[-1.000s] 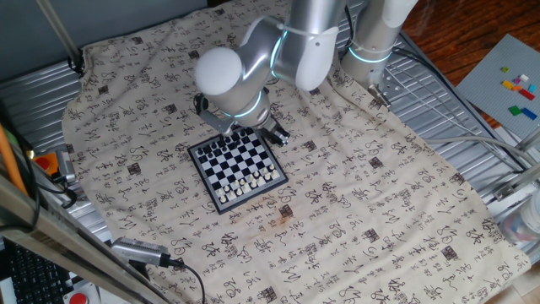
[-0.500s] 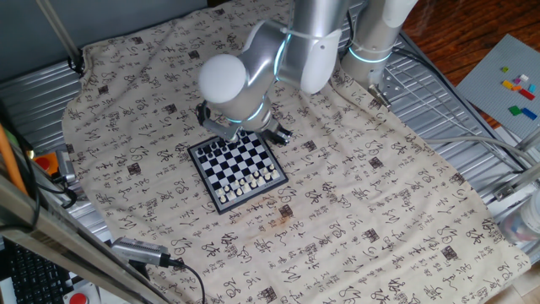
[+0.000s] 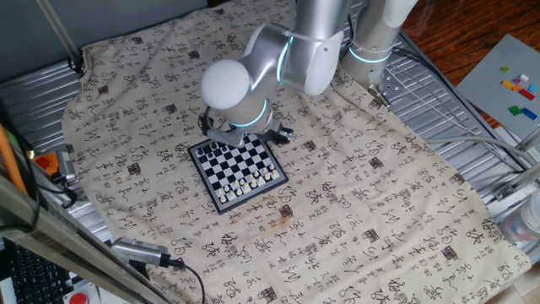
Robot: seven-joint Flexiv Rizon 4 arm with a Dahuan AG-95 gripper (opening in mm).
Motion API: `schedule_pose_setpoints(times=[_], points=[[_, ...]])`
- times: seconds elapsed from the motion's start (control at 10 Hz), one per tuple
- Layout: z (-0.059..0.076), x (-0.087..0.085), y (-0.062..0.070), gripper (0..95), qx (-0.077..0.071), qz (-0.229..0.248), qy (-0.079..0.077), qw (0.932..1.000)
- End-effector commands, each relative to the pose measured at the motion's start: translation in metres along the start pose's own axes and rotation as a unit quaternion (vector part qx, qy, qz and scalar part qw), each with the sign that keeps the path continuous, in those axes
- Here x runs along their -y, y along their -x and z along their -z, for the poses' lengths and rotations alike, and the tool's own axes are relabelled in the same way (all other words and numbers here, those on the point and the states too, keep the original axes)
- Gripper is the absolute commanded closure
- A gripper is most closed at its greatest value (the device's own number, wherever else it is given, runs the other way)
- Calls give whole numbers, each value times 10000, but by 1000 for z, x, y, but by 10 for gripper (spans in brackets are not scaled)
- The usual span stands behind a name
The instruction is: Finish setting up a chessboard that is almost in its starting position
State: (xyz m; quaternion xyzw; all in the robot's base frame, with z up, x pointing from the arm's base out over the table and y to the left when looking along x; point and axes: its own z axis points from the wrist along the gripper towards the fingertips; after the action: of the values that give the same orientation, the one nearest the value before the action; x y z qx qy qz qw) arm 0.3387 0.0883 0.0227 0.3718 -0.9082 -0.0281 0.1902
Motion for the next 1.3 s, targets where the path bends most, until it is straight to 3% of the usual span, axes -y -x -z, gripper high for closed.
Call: schedule_pose_setpoints(times=[0.1,0.4,1.1,1.3], points=[[0,-1,1,760,-74,728,-83,9973],[-1,-3,2,760,-151,1271,-165,9916],[-2,-7,5,760,-261,1714,-273,9845],[-4,-11,8,760,-352,1825,-325,9820]])
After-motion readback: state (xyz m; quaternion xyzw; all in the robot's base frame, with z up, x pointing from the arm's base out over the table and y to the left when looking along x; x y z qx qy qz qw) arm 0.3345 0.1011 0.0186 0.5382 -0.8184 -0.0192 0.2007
